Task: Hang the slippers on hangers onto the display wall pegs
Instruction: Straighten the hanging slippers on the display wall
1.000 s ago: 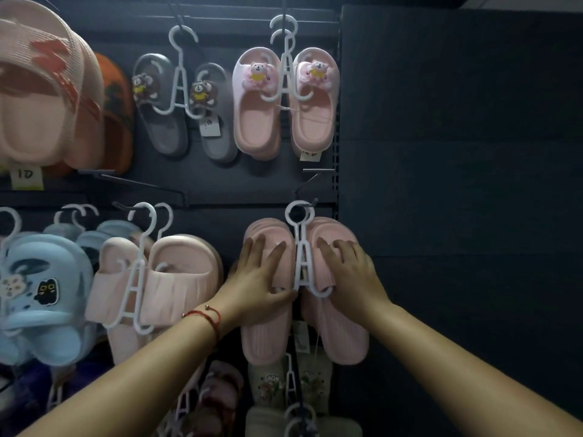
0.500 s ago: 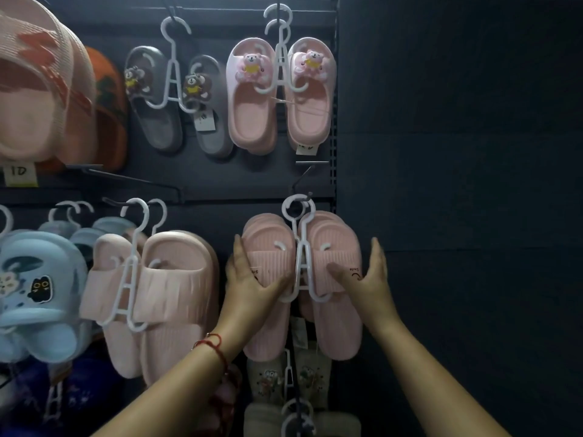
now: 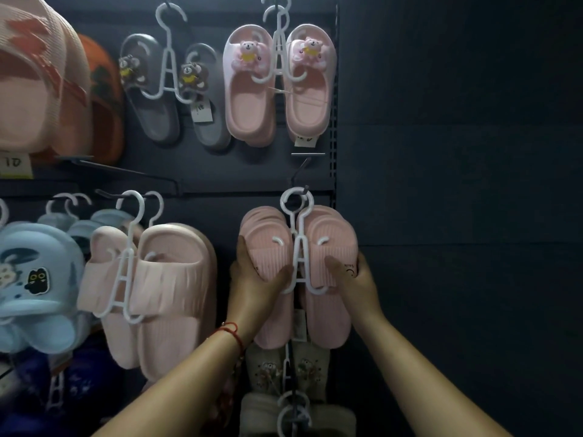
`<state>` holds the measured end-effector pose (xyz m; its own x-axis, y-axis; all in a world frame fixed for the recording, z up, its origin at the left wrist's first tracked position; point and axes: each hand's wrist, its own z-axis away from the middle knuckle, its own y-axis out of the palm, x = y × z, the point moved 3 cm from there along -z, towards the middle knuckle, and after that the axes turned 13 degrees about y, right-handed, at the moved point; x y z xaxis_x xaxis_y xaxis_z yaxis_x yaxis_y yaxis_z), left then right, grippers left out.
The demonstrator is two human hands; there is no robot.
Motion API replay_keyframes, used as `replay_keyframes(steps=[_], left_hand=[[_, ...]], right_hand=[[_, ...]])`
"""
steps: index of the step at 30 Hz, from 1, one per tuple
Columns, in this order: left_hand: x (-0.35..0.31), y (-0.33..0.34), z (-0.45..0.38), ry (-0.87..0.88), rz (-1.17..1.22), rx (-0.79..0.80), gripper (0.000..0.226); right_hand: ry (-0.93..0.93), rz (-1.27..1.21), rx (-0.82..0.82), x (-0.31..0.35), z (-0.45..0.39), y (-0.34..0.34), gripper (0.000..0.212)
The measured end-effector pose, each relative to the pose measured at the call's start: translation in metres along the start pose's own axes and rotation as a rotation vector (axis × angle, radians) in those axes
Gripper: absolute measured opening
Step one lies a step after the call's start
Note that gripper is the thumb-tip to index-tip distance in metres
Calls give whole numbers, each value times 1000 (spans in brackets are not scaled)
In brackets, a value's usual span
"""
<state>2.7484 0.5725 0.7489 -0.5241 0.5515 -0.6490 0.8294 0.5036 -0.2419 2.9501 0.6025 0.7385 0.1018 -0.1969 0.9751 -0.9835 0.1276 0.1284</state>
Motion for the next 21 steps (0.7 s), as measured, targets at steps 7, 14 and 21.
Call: replay_keyframes(steps=[7, 14, 21], left_hand=[[-8, -7, 6, 56, -168, 72, 111], [-26, -5, 26, 333, -661, 241, 87], [-46, -47, 51, 511, -777, 395, 77]], right_hand=[[-23, 126, 10, 12, 10, -7, 52], [-80, 404, -68, 29, 20, -13, 91], [-279, 744, -73, 55, 50, -31, 75]])
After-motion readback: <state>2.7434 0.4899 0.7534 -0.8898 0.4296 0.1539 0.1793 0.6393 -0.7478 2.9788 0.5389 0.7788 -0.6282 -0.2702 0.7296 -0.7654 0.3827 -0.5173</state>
